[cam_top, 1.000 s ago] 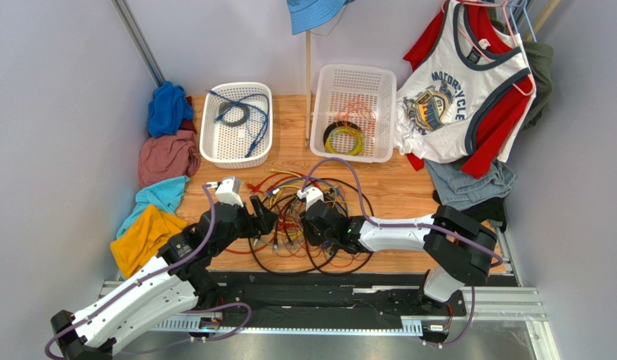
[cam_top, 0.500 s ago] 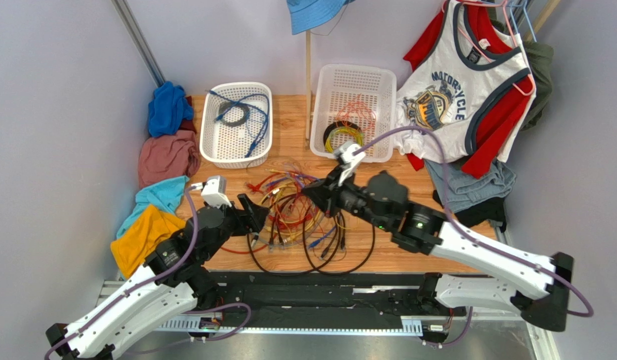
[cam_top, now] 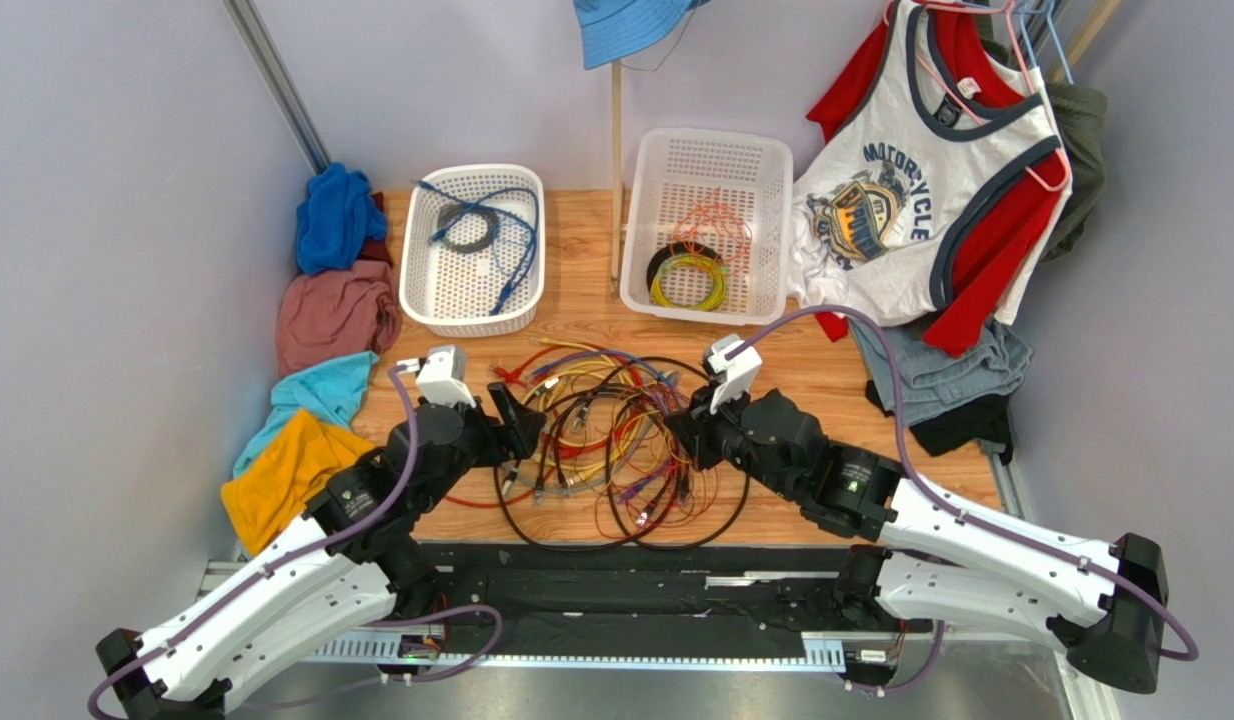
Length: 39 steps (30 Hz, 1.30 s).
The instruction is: Untangle the cables
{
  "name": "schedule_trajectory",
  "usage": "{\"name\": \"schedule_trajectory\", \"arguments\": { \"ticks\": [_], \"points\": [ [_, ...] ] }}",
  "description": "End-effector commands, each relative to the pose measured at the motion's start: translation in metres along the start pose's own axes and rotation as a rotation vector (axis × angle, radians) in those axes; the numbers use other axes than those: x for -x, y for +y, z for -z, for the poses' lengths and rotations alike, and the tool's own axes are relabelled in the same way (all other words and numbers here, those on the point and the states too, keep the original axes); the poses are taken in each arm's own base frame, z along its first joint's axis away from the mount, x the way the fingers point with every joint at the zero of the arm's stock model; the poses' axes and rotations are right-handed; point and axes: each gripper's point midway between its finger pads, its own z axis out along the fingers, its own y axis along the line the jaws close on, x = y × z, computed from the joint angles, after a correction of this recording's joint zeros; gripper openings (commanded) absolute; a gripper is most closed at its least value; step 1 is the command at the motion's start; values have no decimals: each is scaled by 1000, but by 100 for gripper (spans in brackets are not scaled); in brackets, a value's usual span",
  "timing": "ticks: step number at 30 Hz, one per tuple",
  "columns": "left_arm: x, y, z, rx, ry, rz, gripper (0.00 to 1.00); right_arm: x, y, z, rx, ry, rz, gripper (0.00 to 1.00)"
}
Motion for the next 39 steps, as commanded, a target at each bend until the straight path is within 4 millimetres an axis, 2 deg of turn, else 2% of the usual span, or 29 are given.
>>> {"name": "schedule_trajectory", "arguments": {
  "ticks": [1, 6, 8, 11, 15, 16, 22, 25, 29, 33, 34, 39],
  "points": [
    [15, -26, -1, -95, -33, 12, 88, 4, 1, -6, 9, -55, -70, 0],
    [8, -35, -4, -157, -15, -6, 88, -3, -12, -12, -61, -48, -65, 0],
    [0, -31, -11, -137, 10, -12, 87, -3, -20, -10, -102, -51, -72, 0],
    [-21, -25, -25, -104, 76, -14, 83, -2, -29, -5, -136, -72, -79, 0],
    [-45, -32, -44, -108, 175, -26, 75, -6, -36, 2, -155, -79, -80, 0],
    [-56, -30, -52, -86, 217, -33, 73, -7, -37, 3, -161, -78, -78, 0],
    [-83, -28, -74, -56, 322, -52, 68, -14, -49, 18, -191, -77, -77, 0],
    [-91, -25, -82, -36, 342, -60, 68, -23, -52, 22, -186, -69, -91, 0],
    [-93, -17, -95, 23, 332, -83, 69, -34, -52, 22, -173, -53, -110, 0],
    [-89, -28, -108, 8, 335, -103, 70, -39, -51, 19, -168, -44, -116, 0],
    [-96, -25, -112, 21, 359, -120, 70, -40, -51, 19, -168, -40, -114, 0],
    [-103, -25, -126, 40, 383, -141, 70, -39, -51, 20, -165, -42, -108, 0]
  ]
}}
